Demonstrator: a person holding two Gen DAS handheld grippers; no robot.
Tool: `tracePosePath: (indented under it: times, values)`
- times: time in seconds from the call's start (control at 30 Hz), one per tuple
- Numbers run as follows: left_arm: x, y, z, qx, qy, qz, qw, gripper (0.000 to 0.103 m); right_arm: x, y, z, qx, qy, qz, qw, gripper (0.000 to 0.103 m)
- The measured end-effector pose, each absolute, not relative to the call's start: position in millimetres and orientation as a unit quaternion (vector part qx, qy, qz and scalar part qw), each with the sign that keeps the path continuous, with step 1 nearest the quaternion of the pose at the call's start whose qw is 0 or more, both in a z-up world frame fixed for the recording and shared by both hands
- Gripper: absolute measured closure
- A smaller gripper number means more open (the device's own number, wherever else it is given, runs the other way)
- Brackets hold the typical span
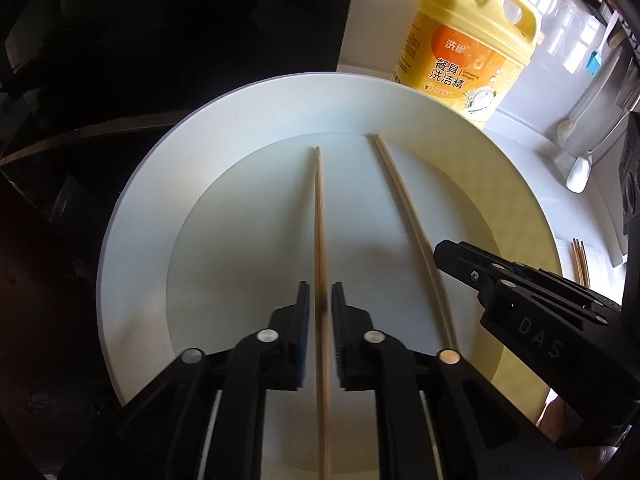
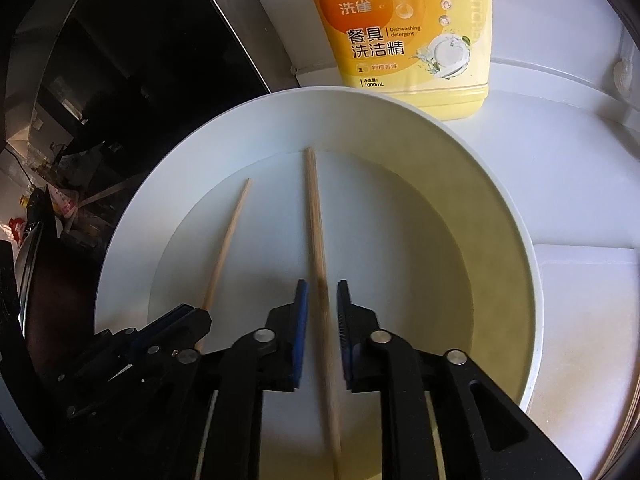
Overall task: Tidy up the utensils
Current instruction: 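Open the right gripper over the basin while the left gripper opens too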
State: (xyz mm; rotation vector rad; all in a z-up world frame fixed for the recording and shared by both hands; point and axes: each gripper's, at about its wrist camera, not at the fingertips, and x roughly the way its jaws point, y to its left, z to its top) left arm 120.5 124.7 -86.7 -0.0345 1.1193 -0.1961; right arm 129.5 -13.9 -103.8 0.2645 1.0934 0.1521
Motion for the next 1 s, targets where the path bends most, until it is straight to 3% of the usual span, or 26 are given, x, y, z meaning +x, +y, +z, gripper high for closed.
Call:
tracePosePath:
  times: [0.03, 0.1, 0.13, 0.67, 0.83, 0.9, 1.0]
  values:
    - [119.8, 124.5, -86.1, -0.012, 0.528, -0.089, 0.844, 0.078, 129.0, -14.7, -103.8, 0.124, 0.515, 0.073, 0.845, 0.076]
    - [117.2, 123.5, -83.4, -0.005, 0.522, -0.083, 0.849, 0.055, 127.5, -16.8, -103.9, 0.129, 0.510, 0.076, 0.847, 0.075]
    - [115.7, 124.5, -81.4, -0.003, 0.517, -0.082, 0.852, 0.052, 125.6, -18.7, -103.4, 0.133, 0.507, 0.079, 0.848, 0.075]
    - [102.8, 131.5, -70.1, 0.000, 0.509, -0.076, 0.858, 0.049, 88.9, -30.4, -81.5, 0.136, 0.433, 0.107, 0.885, 0.062]
    - [92.3, 132.5, -55.9, 0.009, 0.490, -0.079, 0.868, 0.041, 64.4, -44.5, -56.6, 0.132, 0.398, 0.087, 0.904, 0.050]
    - [86.7, 131.4, -49.6, 0.013, 0.482, -0.080, 0.872, 0.025, 53.4, -56.6, -49.6, 0.136, 0.392, 0.072, 0.907, 0.047]
    - [75.9, 128.6, -41.2, 0.012, 0.468, -0.087, 0.879, 0.016, 32.6, -75.2, -43.9, 0.139, 0.391, 0.039, 0.909, 0.042]
